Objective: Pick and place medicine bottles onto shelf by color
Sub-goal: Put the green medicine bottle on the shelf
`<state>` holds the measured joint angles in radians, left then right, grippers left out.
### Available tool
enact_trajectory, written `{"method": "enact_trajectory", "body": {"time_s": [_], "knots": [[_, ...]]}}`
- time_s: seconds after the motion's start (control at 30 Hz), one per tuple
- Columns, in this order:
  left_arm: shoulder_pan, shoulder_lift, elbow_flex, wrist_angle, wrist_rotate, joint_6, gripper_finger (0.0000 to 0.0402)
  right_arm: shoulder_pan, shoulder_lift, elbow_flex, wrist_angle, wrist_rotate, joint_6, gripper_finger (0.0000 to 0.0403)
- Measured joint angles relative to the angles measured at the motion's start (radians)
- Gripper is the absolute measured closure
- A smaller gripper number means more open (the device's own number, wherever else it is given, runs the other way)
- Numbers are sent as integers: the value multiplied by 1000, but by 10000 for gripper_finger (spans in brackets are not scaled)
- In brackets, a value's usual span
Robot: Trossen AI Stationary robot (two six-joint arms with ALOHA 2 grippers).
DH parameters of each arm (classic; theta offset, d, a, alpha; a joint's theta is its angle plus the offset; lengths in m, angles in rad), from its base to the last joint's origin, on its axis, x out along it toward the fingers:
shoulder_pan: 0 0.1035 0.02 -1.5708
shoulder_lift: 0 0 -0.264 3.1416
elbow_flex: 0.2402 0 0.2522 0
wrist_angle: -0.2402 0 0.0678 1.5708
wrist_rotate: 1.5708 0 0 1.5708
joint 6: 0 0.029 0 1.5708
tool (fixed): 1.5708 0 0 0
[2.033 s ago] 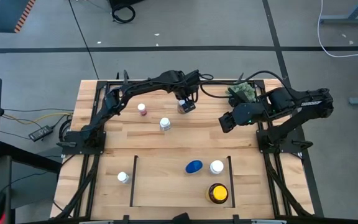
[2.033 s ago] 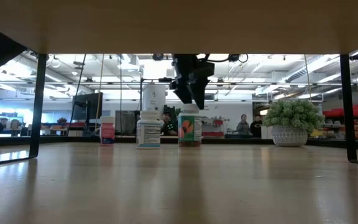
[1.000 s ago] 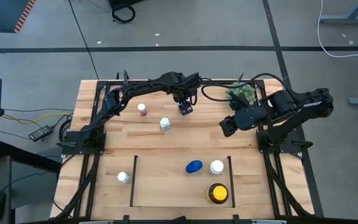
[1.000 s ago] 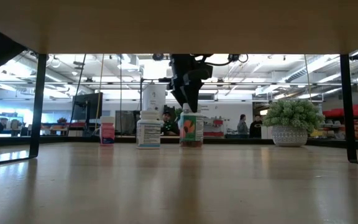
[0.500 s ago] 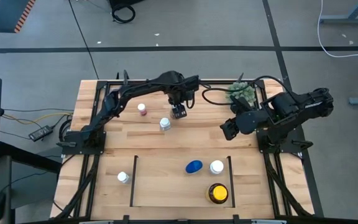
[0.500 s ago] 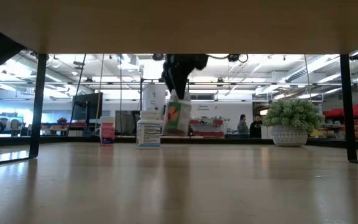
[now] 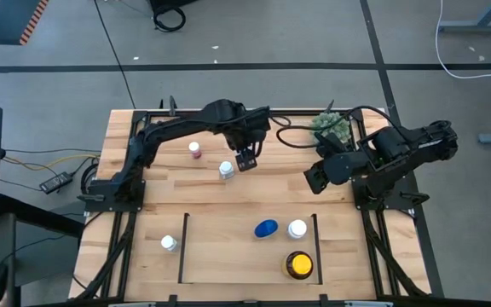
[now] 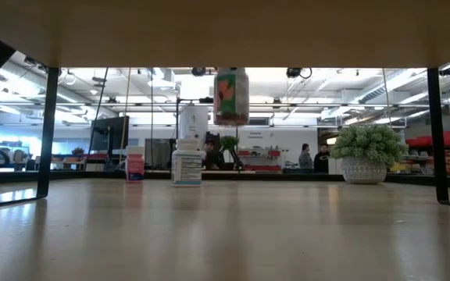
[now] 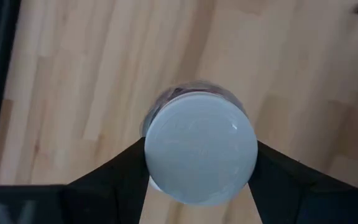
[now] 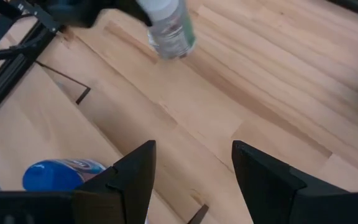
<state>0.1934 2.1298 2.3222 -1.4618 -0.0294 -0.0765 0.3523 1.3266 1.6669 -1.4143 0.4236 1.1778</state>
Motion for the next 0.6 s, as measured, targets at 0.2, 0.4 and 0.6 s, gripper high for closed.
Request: {"method": "enact_trajectory", "body": {"time_s": [0.2,0.4,0.6], "knots": [[-87,-50,0,-13,1,-106,166,0,0,0,-1,2,-56,185],[-189,-93,3,-52,0,-233,169,0,0,0,-1,2,-101,185],[-273,-145,4,-112,-28,-386,166,11,0,0,0,7,-152,185]]}}
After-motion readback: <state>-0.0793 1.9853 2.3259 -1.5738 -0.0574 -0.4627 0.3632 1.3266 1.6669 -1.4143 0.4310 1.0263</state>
